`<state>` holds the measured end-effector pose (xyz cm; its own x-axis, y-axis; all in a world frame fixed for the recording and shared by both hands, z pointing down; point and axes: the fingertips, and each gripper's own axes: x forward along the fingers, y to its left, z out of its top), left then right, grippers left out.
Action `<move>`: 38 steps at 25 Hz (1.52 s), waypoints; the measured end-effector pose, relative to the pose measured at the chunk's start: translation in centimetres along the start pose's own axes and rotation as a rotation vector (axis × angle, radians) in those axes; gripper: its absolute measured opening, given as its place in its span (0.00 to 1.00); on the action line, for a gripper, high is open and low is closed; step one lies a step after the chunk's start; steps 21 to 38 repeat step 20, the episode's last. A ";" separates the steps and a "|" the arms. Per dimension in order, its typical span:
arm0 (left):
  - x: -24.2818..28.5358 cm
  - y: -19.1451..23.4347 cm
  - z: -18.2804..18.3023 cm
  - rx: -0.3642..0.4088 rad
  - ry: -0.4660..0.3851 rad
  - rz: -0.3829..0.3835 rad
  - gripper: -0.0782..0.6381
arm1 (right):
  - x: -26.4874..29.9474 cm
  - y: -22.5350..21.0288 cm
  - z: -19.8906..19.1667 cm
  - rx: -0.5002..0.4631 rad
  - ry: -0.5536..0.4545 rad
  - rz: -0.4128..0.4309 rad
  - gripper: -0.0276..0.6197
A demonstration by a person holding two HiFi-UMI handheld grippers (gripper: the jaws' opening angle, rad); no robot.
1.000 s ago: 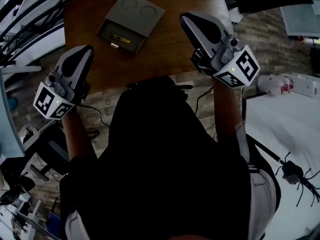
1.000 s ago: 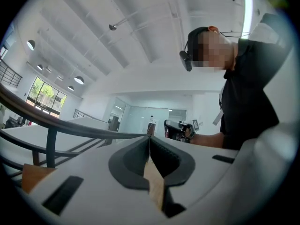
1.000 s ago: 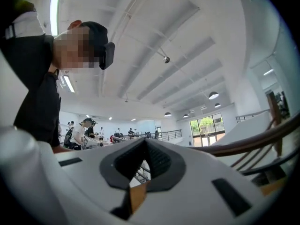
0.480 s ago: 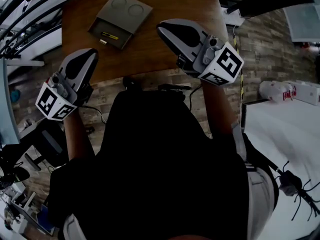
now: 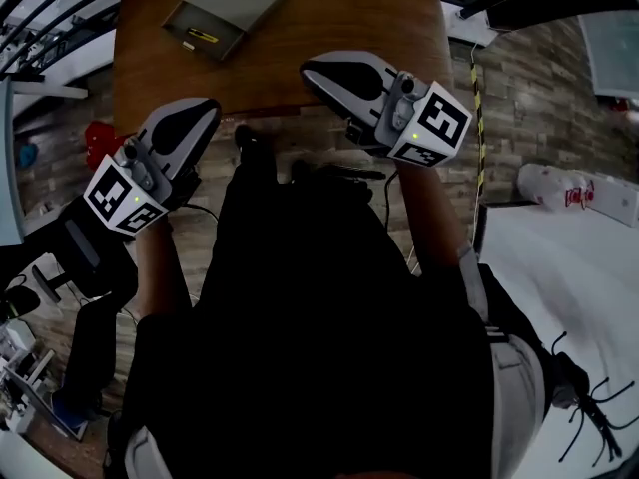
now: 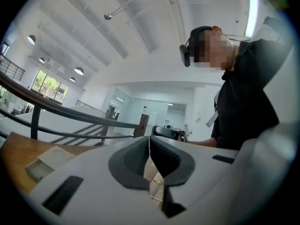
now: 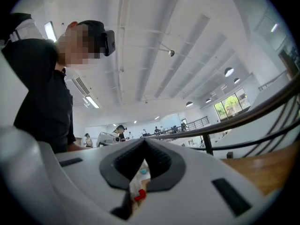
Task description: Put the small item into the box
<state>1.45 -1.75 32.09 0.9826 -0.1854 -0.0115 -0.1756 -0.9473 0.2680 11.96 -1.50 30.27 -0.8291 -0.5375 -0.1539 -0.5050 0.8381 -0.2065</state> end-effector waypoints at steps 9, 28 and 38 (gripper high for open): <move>1.7 -3.2 -2.0 0.054 0.095 -0.022 0.13 | -1.8 2.7 0.9 -0.054 -0.021 0.024 0.06; 3.3 -5.2 -1.4 0.037 0.093 -0.057 0.13 | -4.7 3.1 1.1 -0.062 -0.012 -0.002 0.06; 3.3 -5.2 -1.4 0.037 0.093 -0.057 0.13 | -4.7 3.1 1.1 -0.062 -0.012 -0.002 0.06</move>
